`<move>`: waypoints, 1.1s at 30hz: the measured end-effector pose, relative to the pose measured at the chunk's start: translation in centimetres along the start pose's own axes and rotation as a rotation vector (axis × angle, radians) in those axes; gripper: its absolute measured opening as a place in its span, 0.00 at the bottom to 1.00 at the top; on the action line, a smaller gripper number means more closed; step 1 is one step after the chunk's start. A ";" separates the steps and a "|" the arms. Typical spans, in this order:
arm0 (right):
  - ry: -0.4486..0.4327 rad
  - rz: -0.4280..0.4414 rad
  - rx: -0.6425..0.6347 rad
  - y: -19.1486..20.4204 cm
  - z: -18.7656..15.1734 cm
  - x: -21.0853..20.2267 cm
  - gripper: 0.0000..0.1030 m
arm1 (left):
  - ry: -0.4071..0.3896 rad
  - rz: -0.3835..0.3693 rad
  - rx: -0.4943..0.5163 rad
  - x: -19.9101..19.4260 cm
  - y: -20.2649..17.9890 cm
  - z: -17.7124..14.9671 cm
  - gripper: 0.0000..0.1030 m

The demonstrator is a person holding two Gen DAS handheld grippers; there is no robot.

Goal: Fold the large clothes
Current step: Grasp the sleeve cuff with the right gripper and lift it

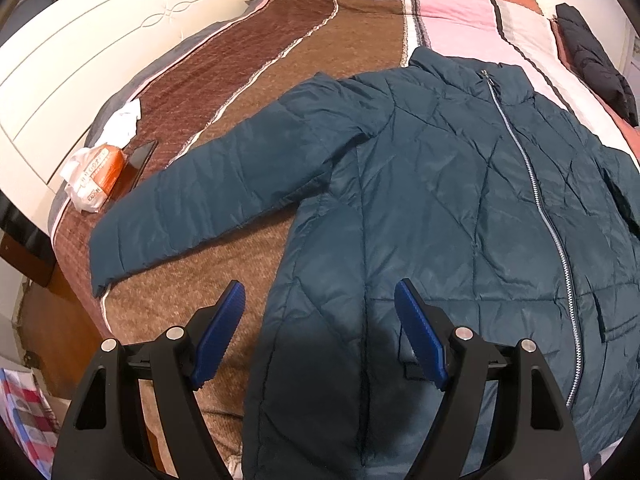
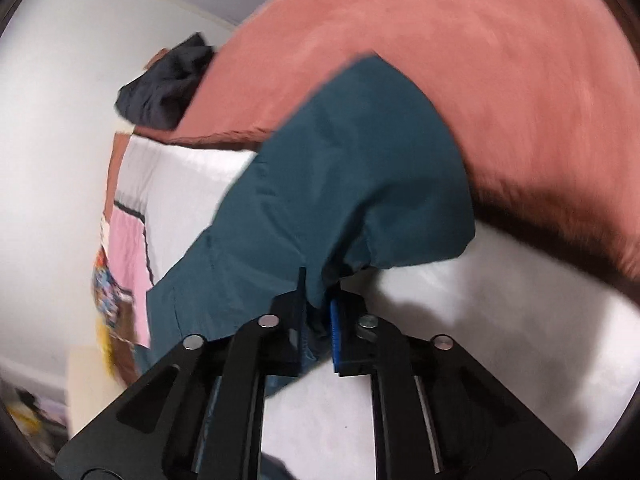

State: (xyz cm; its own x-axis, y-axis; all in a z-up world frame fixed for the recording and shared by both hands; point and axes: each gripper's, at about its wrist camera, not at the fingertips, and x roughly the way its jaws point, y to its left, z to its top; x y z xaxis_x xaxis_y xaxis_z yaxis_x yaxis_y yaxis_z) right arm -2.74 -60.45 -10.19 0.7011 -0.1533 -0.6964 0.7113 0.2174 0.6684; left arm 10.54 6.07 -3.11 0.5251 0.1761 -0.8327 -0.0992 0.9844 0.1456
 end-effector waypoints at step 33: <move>0.186 0.607 -0.591 30.7 -14.0 -1.6 0.07 | -0.099 -0.228 0.132 -3.7 -5.6 0.1 0.73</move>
State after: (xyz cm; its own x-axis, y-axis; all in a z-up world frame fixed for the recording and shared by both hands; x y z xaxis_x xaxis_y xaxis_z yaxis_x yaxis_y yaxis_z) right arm 17.30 -40.06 7.78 0.8953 0.3005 -0.3289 0.0383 0.6835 0.7290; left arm 9.20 -0.13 -0.82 0.6016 -0.0564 -0.7968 0.1380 0.9898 0.0341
